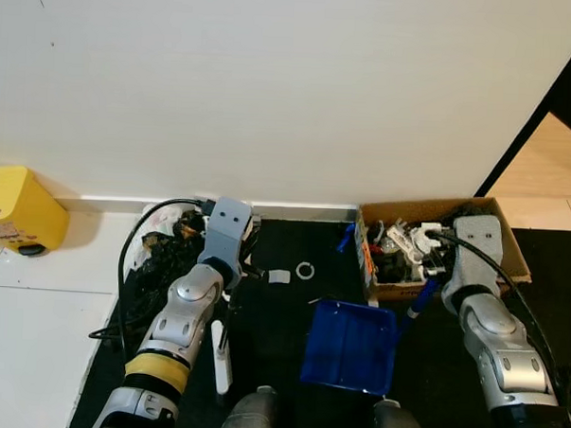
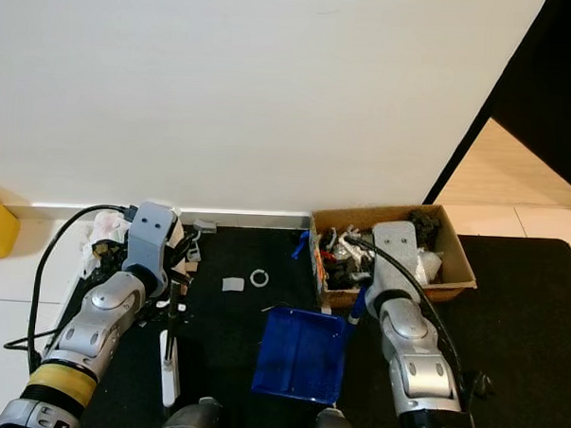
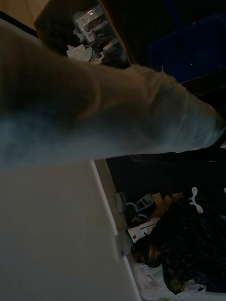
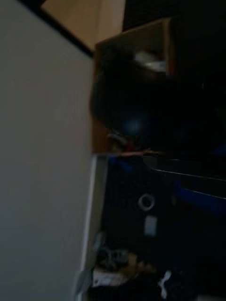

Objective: Sweep floor

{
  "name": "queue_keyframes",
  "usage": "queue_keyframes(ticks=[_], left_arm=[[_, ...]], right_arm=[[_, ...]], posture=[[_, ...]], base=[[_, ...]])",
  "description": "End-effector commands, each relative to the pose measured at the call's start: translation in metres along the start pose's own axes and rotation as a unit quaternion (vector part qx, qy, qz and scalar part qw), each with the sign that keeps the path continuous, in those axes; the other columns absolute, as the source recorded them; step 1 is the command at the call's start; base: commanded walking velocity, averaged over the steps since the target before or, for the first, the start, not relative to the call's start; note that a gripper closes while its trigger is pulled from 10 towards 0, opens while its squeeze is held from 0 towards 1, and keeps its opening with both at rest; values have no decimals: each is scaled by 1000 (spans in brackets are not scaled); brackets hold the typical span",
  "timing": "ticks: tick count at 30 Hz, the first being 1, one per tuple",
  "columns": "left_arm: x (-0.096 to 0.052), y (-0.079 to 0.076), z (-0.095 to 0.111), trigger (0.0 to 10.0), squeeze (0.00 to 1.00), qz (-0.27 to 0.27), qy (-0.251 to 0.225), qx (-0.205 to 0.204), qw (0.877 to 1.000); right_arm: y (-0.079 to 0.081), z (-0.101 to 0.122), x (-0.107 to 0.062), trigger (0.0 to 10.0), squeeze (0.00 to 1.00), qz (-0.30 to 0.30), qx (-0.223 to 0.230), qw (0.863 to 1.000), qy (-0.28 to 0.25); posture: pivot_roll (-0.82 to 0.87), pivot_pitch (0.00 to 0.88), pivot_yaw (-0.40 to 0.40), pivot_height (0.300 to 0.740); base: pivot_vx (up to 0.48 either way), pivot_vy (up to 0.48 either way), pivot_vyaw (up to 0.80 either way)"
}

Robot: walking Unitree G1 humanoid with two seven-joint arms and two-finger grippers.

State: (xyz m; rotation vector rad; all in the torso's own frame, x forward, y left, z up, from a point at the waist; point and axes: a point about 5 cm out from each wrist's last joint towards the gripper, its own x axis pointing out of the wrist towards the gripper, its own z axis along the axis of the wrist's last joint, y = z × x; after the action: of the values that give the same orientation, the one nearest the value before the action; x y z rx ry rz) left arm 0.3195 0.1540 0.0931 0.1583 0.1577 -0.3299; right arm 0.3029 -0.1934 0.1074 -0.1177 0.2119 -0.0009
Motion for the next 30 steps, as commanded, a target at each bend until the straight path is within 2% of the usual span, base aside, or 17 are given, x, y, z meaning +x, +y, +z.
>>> queue_keyframes(ticks=[1, 2, 6, 12, 14, 16, 20, 21, 24, 28, 29, 30], left_arm=[[-5, 14, 0, 10000, 0, 20, -1, 14, 1000], [-6, 16, 0, 10000, 0, 21, -1, 13, 1000], [-14, 19, 3, 10000, 0, 4, -11, 20, 1000], [-21, 22, 5, 10000, 0, -15, -21, 26, 999], [-31, 29, 7, 10000, 0, -40, -35, 61, 997], [-34, 31, 7, 10000, 0, -42, -38, 68, 996], [-41, 40, 6, 10000, 0, -34, -36, 84, 995], [-44, 44, 4, 10000, 0, -29, -33, 99, 994], [-50, 49, -1, 10000, 0, -24, -18, 102, 994], [-58, 61, -8, 10000, 0, 0, -1, 124, 992], [-60, 68, -12, 10000, 0, 14, 3, 142, 990], [-60, 68, -12, 10000, 0, 14, 3, 142, 990]], right_arm=[[-1, 8, 1, 1686, 0, 9, 14, 999, -27], [0, 9, 1, 10000, 0, 18, 10, 999, -30], [4, 15, 3, 10000, 0, 38, 5, 998, -53], [7, 15, 5, 10000, 0, 47, 9, 997, -56], [13, 14, 7, 10000, 0, 58, 11, 997, -57], [14, 14, 8, 10000, 0, 61, 11, 996, -57], [18, 13, 7, 10000, 0, 67, 12, 996, -58], [20, 12, 7, 10000, 0, 72, 13, 996, -57], [24, 9, 6, 10000, 0, 78, 13, 995, -54], [29, 5, 7, 10000, 0, 86, 16, 995, -49], [31, 5, 7, 10000, 0, 90, 16, 995, -49], [31, 5, 7, 10000, 0, 90, 16, 995, -49]], posture=[[105, 146, 56, 740], [110, 143, 56, 740], [116, 138, 56, 740], [120, 134, 56, 740], [124, 129, 58, 740], [124, 129, 58, 740], [126, 134, 54, 740], [126, 136, 53, 740], [130, 141, 50, 740], [135, 148, 44, 740], [137, 152, 38, 740], [137, 152, 38, 740]], base=[[0, 0, 0], [0, 0, 0], [0, 0, 0], [0, 0, 0], [0, 0, 0], [0, 0, 0], [0, 0, 0], [0, 0, 0], [0, 0, 0], [0, 0, 0], [0, 0, 0], [0, 0, 0]])
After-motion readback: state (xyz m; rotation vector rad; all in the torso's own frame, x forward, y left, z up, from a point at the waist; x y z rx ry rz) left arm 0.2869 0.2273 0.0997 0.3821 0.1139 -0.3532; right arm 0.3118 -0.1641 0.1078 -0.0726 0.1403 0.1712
